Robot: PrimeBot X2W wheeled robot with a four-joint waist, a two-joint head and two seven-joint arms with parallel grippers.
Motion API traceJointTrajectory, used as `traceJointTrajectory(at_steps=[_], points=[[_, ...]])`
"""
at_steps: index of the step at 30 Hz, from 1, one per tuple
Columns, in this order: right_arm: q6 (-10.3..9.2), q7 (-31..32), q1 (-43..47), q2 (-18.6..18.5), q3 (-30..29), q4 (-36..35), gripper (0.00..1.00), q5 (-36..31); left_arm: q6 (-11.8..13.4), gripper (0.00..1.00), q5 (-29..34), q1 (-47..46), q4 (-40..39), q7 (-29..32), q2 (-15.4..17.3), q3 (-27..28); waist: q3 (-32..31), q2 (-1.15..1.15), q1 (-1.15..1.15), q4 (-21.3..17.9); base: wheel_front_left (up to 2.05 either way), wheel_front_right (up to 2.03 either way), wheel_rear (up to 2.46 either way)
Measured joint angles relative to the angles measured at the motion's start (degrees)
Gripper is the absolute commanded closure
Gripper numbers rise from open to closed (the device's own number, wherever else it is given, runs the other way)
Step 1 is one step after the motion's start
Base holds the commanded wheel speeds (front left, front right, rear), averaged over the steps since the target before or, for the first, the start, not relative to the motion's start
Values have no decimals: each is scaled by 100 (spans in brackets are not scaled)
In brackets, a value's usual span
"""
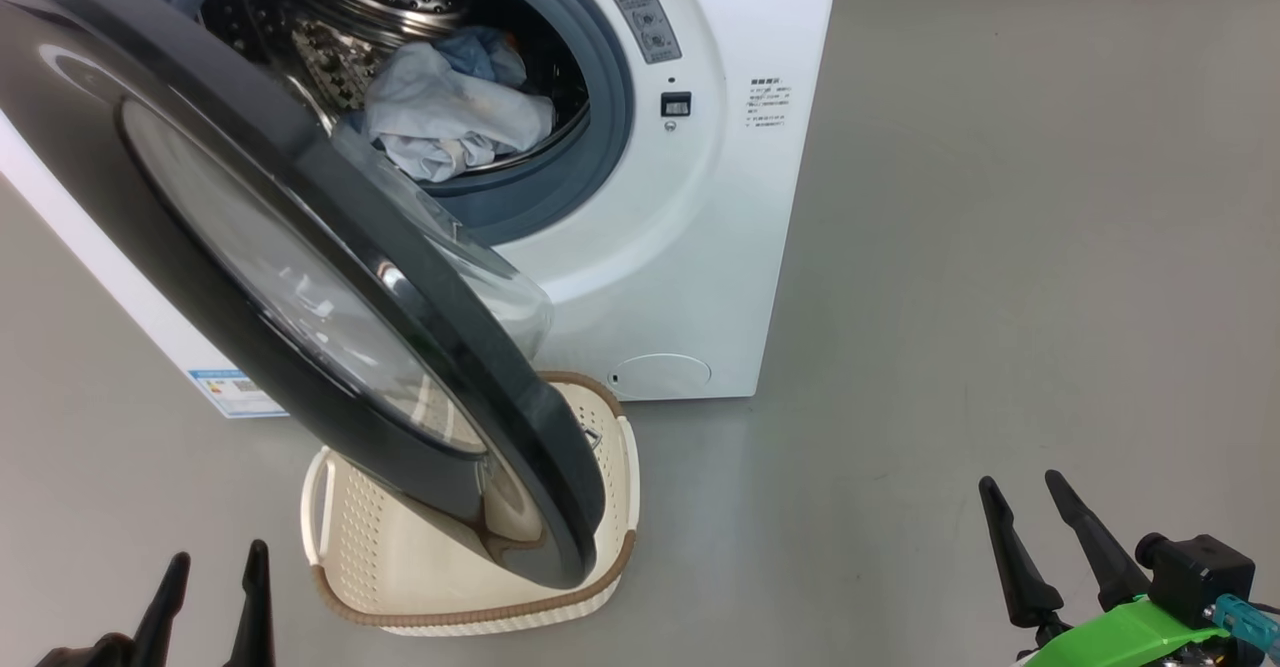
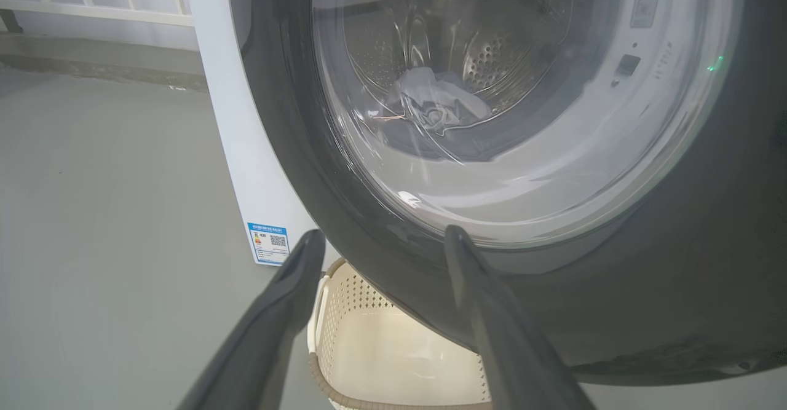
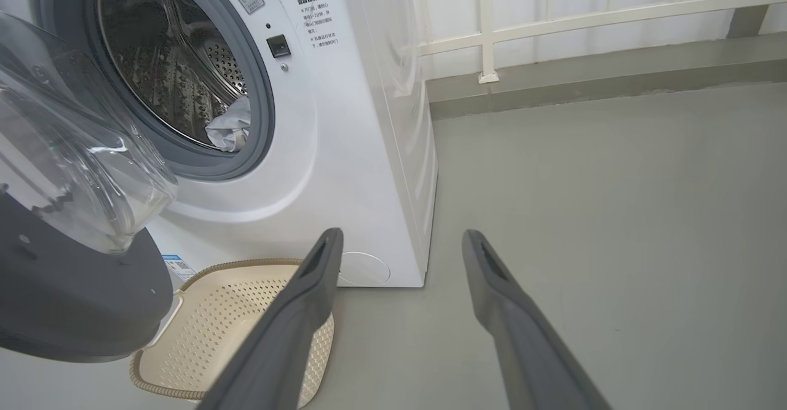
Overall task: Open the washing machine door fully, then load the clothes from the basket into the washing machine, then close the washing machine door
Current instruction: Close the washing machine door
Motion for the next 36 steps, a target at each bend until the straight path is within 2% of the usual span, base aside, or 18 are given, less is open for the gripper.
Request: traceJointTrajectory(at_steps=[21, 22, 23, 26, 36], points=[[0, 0, -2, 26, 2, -4, 0, -24, -5, 0, 0, 1, -24, 0, -52, 0, -15, 0, 0, 40, 0, 0, 0], [0, 0, -2, 30, 3, -7, 3, -24, -5, 0, 0, 1, -27, 0, -65, -3, -17, 0, 0, 44, 0, 0, 0], [0, 0, -2, 35, 5, -11, 37, -24, -5, 0, 0, 2, -29, 0, -81, -3, -20, 0, 0, 48, 0, 0, 0], [0, 0, -6, 49, 26, -23, 100, -23, -5, 0, 0, 7, -37, 0, -109, -2, -32, 0, 0, 64, 0, 0, 0], [0, 0, -191, 123, 281, -287, 100, 77, -5, 0, 0, 26, -77, 0, -235, 32, -91, 0, 0, 210, 0, 0, 0]])
